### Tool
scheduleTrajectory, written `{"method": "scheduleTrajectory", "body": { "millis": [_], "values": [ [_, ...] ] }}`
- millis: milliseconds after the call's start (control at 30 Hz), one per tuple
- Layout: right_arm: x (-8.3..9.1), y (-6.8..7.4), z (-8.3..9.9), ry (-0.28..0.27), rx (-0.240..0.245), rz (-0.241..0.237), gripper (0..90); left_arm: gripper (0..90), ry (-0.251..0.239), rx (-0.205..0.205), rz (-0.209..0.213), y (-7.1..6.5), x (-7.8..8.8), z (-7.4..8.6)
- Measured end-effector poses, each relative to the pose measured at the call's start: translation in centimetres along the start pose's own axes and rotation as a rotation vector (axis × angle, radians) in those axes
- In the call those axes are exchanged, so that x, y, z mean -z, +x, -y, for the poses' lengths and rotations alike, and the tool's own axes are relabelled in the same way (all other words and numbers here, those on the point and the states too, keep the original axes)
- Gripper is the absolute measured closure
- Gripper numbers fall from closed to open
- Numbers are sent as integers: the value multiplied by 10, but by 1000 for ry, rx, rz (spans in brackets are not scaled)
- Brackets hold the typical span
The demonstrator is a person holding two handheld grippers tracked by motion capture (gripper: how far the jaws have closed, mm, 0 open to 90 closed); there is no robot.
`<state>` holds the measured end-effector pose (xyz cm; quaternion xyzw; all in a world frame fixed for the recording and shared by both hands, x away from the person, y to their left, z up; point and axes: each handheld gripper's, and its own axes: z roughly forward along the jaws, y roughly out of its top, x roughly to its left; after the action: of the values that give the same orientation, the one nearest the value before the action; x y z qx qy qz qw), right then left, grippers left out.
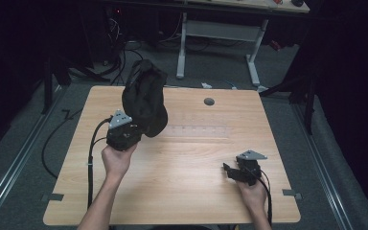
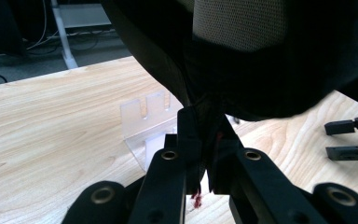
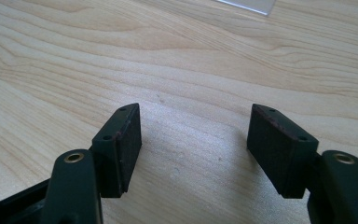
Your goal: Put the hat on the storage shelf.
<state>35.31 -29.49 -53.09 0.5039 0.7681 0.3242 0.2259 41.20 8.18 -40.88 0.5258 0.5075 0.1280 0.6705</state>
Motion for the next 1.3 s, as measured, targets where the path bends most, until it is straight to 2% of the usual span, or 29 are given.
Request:
{"method": "scheduleTrajectory", "body": {
  "millis": [567, 1300],
  "values": [
    [0, 0, 0, 0, -1, 1, 354, 857, 24, -27, -66, 10, -20, 7],
    [0, 0, 0, -1, 2, 2, 353, 857, 60, -59, -94, 13, -30, 19]
  ]
}}
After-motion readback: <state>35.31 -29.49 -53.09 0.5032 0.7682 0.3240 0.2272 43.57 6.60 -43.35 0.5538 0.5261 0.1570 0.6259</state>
